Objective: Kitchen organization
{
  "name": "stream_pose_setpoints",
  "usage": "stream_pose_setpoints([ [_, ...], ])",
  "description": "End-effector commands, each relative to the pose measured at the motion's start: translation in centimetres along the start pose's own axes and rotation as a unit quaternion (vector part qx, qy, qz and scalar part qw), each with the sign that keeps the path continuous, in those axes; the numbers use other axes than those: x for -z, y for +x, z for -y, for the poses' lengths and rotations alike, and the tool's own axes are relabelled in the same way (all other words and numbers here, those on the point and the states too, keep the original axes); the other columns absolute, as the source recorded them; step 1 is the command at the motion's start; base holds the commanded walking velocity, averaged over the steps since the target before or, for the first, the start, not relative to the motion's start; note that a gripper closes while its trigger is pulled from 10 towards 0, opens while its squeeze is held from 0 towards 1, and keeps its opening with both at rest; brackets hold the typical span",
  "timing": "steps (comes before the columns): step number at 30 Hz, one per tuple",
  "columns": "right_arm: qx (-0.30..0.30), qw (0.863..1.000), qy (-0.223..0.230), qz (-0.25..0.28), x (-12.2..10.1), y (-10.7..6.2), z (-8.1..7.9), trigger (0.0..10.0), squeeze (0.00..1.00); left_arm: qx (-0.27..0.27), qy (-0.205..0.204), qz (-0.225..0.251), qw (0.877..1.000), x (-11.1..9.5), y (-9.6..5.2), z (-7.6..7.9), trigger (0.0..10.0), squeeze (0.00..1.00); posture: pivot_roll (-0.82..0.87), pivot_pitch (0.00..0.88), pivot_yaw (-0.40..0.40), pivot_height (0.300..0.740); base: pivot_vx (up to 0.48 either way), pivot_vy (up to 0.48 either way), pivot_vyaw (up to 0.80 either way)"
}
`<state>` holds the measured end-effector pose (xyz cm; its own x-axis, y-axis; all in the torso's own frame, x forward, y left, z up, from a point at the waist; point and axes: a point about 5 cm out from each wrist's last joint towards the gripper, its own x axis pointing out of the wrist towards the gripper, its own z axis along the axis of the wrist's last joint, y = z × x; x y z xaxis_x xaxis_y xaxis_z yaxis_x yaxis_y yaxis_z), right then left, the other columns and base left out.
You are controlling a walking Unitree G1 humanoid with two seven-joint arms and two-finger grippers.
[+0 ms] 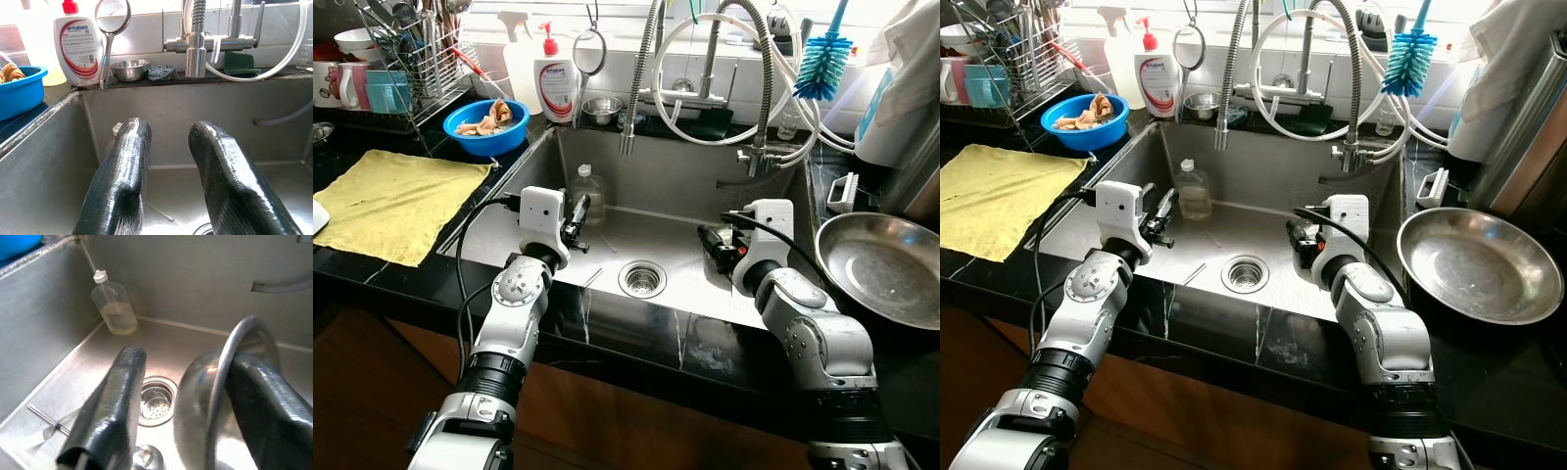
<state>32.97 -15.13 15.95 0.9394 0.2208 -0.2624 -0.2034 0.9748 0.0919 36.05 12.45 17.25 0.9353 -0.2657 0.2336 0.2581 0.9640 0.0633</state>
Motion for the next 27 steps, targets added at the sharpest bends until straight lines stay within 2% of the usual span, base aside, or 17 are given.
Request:
stream_pose_setpoints([
  [1, -0.004, 1.0, -0.013, -0.002, -0.2, 0.0, -0.2, 10.0, 1.0, 0.001, 0.001, -0.006, 1.0, 0.2, -0.2, -0.1, 10.0, 0.0, -0.04, 0.0, 0.025, 0.74, 0.0, 0.0, 0.0],
  [4, -0.005, 1.0, -0.021, -0.008, -0.1, 0.0, -0.3, 10.0, 1.0, 0.002, 0.001, -0.007, 1.0, 0.2, -0.2, -0.1, 10.0, 0.0, -0.04, 0.0, 0.025, 0.74, 0.0, 0.0, 0.0],
  [6, -0.009, 0.998, -0.055, -0.021, 0.2, 0.0, -0.4, 10.0, 1.0, 0.002, 0.001, -0.007, 1.0, 0.2, -0.1, 0.0, 10.0, 0.0, -0.04, 0.0, 0.025, 0.74, 0.0, 0.0, 0.0],
  [7, -0.013, 0.997, -0.076, -0.028, 0.2, -0.1, -0.5, 10.0, 0.0, 0.003, 0.001, -0.007, 1.0, 0.2, -0.1, 0.0, 10.0, 0.0, -0.04, 0.0, 0.025, 0.74, 0.0, 0.0, 0.0],
  [9, -0.014, 0.994, -0.106, -0.034, 0.2, -0.2, -0.5, 10.0, 0.0, 0.003, 0.001, -0.008, 1.0, 0.2, -0.1, 0.0, 10.0, 0.0, -0.04, 0.0, 0.026, 0.74, 0.0, 0.0, 0.0],
  [12, -0.015, 0.993, -0.109, -0.036, 0.2, -0.3, -0.4, 10.0, 0.0, 0.004, 0.0, -0.008, 1.0, 0.2, -0.1, 0.0, 10.0, 0.0, -0.04, 0.0, 0.025, 0.74, 0.0, 0.0, 0.0],
  [16, -0.009, 0.989, -0.141, -0.042, 0.2, -0.4, -0.2, 10.0, 0.0, 0.003, 0.0, -0.008, 1.0, 0.2, -0.1, 0.0, 10.0, 0.0, -0.04, 0.0, 0.025, 0.74, 0.0, 0.0, 0.0],
  [18, -0.011, 0.982, -0.181, -0.051, 0.2, -0.6, 0.0, 10.0, 0.0, 0.004, -0.001, -0.008, 1.0, 0.2, -0.1, 0.0, 10.0, 0.0, -0.04, 0.0, 0.025, 0.74, 0.0, 0.0, 0.0],
  [21, -0.015, 0.974, -0.217, -0.058, 0.2, -0.8, 0.1, 10.0, 0.0, 0.005, -0.001, -0.009, 1.0, 0.2, 0.0, 0.0, 10.0, 0.0, -0.05, 0.0, 0.026, 0.74, 0.0, 0.0, 0.0],
  [22, -0.02, 0.972, -0.229, -0.057, 0.1, -0.9, 0.1, 10.0, 0.41, 0.005, -0.001, -0.009, 1.0, 0.2, 0.0, 0.0, 10.0, 0.0, -0.05, 0.0, 0.026, 0.74, 0.0, 0.0, 0.0],
  [23, -0.017, 0.97, -0.236, -0.052, -0.1, -1.0, 0.2, 10.0, 1.0, 0.006, -0.001, -0.009, 1.0, 0.2, 0.0, 0.0, 10.0, 0.0, -0.05, 0.0, 0.026, 0.74, 0.0, 0.0, 0.0],
  [27, 0.006, 0.974, -0.222, -0.041, -0.7, -1.0, 0.6, 10.0, 1.0, 0.006, -0.002, -0.01, 1.0, 0.2, 0.0, 0.0, 10.0, 0.0, -0.05, 0.0, 0.027, 0.74, 0.0, 0.0, 0.0],
])
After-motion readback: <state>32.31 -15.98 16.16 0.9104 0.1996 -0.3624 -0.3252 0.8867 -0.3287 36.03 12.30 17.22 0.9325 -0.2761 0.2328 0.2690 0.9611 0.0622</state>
